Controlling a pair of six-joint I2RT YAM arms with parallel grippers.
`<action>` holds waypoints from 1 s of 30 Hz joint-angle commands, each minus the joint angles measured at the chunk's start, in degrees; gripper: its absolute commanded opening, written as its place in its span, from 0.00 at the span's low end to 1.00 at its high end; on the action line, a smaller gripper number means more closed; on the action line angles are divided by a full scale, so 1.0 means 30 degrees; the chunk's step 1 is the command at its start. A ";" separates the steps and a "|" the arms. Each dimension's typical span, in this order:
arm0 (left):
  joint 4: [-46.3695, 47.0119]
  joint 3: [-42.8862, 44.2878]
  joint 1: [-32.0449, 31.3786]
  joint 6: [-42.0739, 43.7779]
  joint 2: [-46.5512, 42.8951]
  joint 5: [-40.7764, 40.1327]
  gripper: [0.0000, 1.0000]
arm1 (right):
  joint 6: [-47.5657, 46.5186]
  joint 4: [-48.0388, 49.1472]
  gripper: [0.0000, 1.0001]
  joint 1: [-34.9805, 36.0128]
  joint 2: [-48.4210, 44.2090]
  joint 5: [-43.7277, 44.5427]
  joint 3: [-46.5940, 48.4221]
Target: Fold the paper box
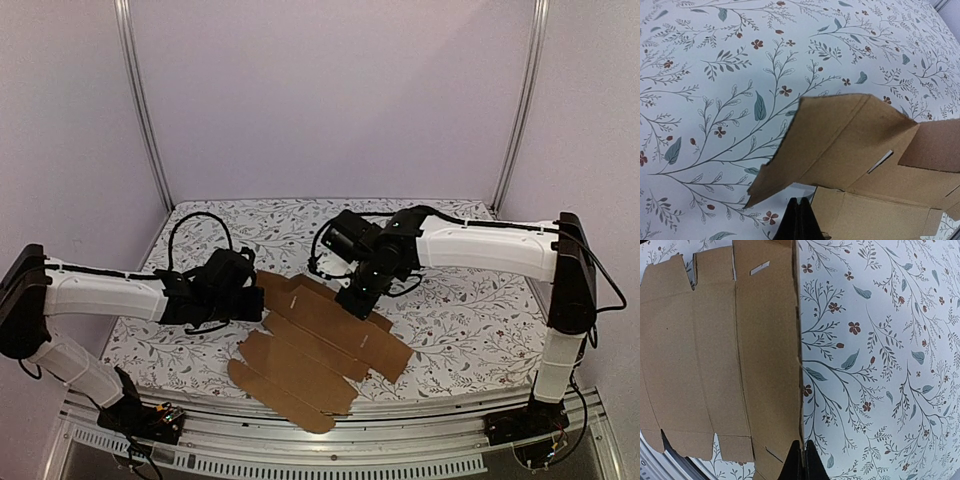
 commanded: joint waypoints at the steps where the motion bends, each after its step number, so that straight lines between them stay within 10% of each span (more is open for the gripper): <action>1: 0.1284 -0.0254 -0.0273 0.0376 0.0720 0.0193 0.00 | 0.0463 -0.0282 0.00 -0.0279 0.0395 -0.0874 0.0480; 30: -0.0252 0.1518 -0.0732 -0.0085 0.3294 0.1690 0.00 | 0.0559 -0.0264 0.00 -0.0476 0.0489 -0.0892 0.0517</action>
